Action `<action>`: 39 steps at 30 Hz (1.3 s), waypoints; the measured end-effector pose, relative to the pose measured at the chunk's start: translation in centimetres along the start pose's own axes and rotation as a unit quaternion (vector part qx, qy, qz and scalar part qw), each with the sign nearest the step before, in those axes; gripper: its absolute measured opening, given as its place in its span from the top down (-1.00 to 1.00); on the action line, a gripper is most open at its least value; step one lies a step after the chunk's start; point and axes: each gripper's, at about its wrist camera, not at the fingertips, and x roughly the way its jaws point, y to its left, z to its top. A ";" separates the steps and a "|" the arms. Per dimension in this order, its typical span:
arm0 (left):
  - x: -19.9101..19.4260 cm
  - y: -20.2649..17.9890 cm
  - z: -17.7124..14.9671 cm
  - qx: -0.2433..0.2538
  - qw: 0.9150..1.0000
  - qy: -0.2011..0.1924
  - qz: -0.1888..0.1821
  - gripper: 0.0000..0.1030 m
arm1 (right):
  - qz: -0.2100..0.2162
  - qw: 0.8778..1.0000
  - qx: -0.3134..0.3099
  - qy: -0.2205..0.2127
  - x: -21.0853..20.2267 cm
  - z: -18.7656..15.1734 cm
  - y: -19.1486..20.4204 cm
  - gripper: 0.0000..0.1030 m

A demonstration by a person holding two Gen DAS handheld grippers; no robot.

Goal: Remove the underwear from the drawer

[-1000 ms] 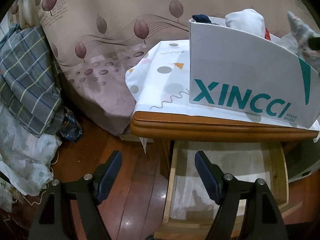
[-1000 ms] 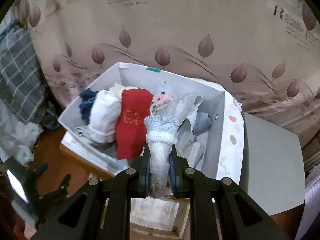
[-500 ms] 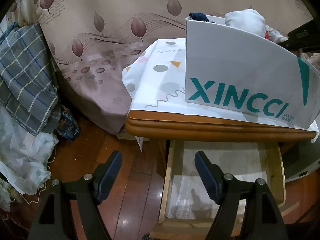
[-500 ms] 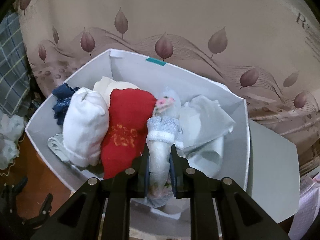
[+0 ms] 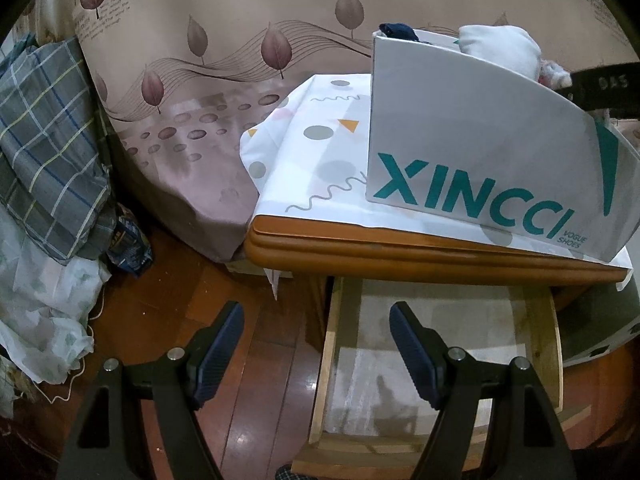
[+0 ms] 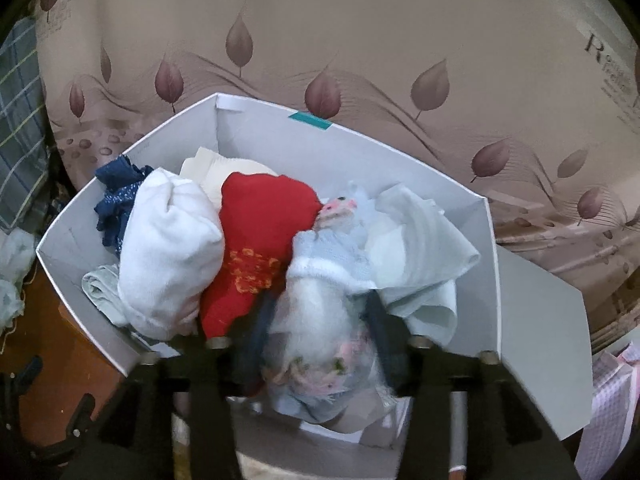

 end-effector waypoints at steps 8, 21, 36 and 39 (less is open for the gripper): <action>-0.2 -0.2 -0.1 0.003 1.000 -0.003 0.000 -0.50 | 0.025 0.999 0.010 -0.030 -4.1 -0.6 -0.5 -0.63; -0.2 -1.2 -0.7 0.023 1.000 -0.002 0.002 -0.50 | 0.074 0.994 0.017 -0.077 -9.7 -9.6 0.1 -0.97; 0.1 -3.5 -2.8 0.047 0.999 0.013 0.007 -0.50 | 0.101 0.992 0.074 0.009 0.0 -21.0 0.4 -0.97; 0.5 -3.9 -3.0 0.051 0.998 0.020 0.008 -0.50 | 0.103 0.991 0.088 0.018 1.2 -22.4 0.3 -0.97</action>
